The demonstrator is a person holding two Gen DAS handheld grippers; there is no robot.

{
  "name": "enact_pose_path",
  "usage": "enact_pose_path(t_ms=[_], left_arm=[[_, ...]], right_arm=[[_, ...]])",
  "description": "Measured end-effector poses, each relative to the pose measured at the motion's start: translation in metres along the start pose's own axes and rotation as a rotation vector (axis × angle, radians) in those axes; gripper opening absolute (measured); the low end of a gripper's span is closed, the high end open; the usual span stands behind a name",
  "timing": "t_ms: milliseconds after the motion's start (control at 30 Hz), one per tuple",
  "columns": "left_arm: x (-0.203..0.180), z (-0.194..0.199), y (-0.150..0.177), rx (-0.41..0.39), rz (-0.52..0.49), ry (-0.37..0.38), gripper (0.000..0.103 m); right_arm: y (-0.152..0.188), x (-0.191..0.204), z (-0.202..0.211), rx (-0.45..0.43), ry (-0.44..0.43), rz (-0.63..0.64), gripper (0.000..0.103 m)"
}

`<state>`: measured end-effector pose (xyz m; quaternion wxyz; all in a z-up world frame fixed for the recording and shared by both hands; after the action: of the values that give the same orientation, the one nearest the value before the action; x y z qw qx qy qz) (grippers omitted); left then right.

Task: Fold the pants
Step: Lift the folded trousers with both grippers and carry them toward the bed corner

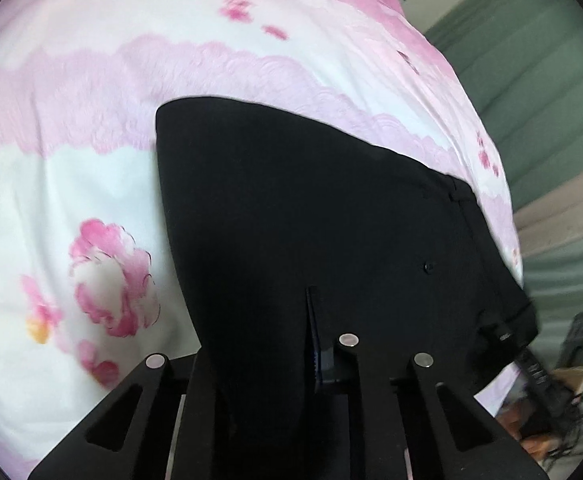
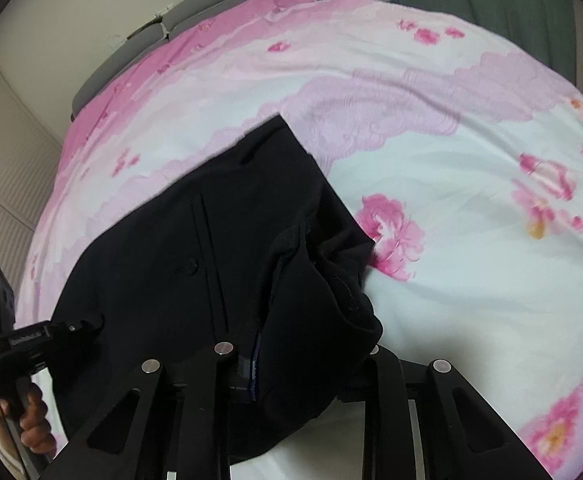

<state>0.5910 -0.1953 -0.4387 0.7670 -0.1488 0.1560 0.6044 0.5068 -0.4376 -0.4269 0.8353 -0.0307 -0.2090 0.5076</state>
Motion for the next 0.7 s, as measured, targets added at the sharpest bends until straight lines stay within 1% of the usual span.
enact_pose_path(t_ms=[67,100,167,233,367,500,700], left_arm=[[-0.010,0.009,0.004,0.022,-0.025,-0.041,0.015],[-0.013,0.013,0.007,0.028,-0.030,-0.053,0.015],[-0.020,0.024,0.012,0.033,-0.037,-0.070,0.014],[-0.029,0.037,0.018,0.037,-0.035,-0.069,0.014],[-0.041,0.067,0.036,0.022,-0.040,-0.073,0.010],[-0.049,0.097,0.057,0.004,-0.047,-0.094,0.009],[-0.039,0.145,0.096,-0.039,-0.031,-0.130,0.009]], right_arm=[[-0.002,0.006,0.017,-0.012,0.002,0.020,0.025],[-0.003,0.012,0.027,-0.017,0.018,0.045,0.025],[-0.005,0.021,0.044,-0.025,0.032,0.082,0.025],[-0.006,0.030,0.060,-0.027,0.040,0.117,0.025],[-0.002,0.045,0.089,-0.031,0.049,0.179,0.025],[0.009,0.059,0.118,-0.025,0.035,0.224,0.025],[0.031,0.095,0.152,-0.015,0.024,0.353,0.025]])
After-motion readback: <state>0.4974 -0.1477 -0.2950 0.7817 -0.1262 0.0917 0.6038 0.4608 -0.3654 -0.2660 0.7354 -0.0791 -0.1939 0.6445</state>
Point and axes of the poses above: each gripper's, at about its wrist camera, not at the fingertips, and z roughly against the way its jaws point, x to its left, y to its underside, the point moved 10 cm from there along -z, roughly the way its jaws point, and after that the axes turned 14 degrees about x, right-handed, at the moved point
